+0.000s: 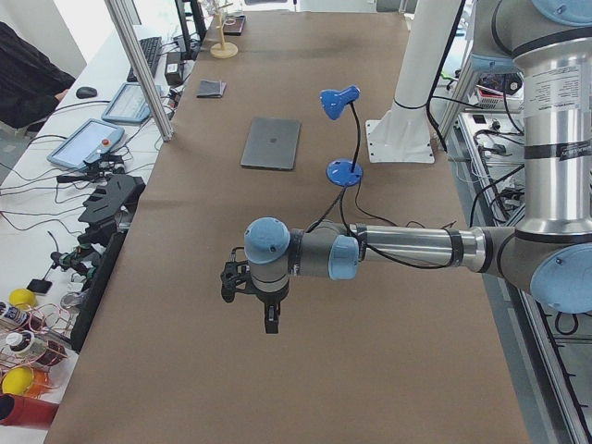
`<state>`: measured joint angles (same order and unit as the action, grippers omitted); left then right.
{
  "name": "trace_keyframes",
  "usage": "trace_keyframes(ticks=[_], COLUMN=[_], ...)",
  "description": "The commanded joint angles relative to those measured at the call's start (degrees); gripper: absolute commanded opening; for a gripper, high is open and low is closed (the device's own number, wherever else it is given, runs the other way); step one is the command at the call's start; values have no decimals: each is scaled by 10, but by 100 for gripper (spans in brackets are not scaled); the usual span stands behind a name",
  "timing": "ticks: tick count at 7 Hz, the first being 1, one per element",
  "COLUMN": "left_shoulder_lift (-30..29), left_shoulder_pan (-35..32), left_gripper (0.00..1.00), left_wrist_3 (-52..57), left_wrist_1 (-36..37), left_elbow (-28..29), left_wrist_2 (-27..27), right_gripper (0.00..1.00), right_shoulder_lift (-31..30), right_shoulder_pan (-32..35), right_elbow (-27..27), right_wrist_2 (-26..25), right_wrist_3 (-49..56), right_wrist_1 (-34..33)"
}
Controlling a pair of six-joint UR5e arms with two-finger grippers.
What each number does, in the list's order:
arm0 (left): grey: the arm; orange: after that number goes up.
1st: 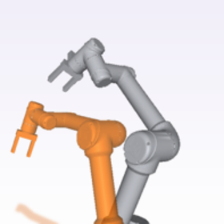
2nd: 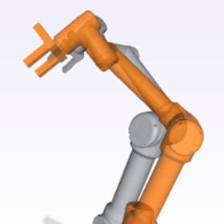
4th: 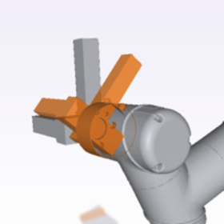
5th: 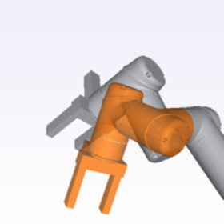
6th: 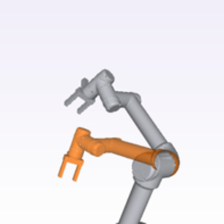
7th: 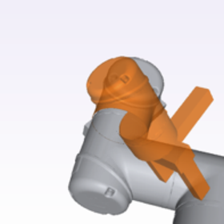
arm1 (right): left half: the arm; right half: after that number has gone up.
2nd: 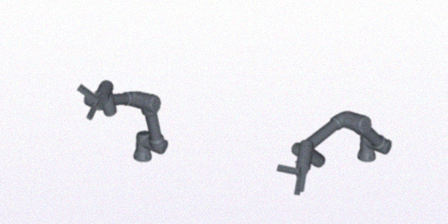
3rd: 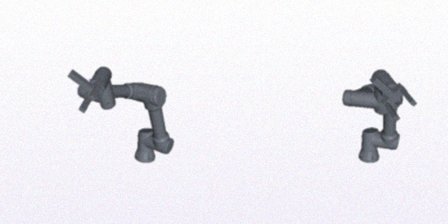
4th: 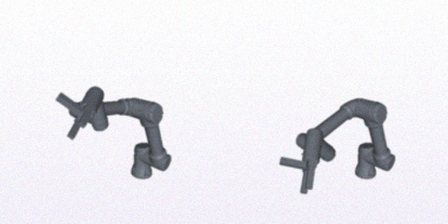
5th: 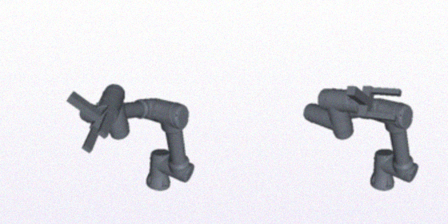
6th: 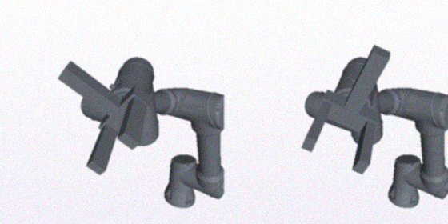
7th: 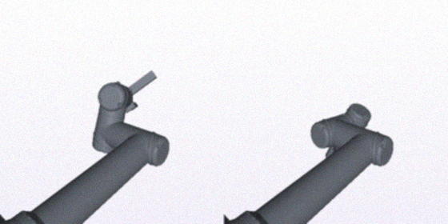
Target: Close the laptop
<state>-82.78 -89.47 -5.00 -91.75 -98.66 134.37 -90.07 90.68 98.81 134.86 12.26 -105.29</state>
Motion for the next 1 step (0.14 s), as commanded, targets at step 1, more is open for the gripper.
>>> trace_keyframes(ticks=[1], left_shoulder_lift=[1], left_shoulder_pan=[0], left_gripper=[99], left_wrist_3=[0], left_wrist_1=[0], left_elbow=[0], left_wrist_2=[0], right_gripper=[100], right_shoulder_lift=[-4], right_shoulder_pan=[0], right_elbow=[12], right_wrist_2=[3], right_wrist_3=[0], right_wrist_1=[0])
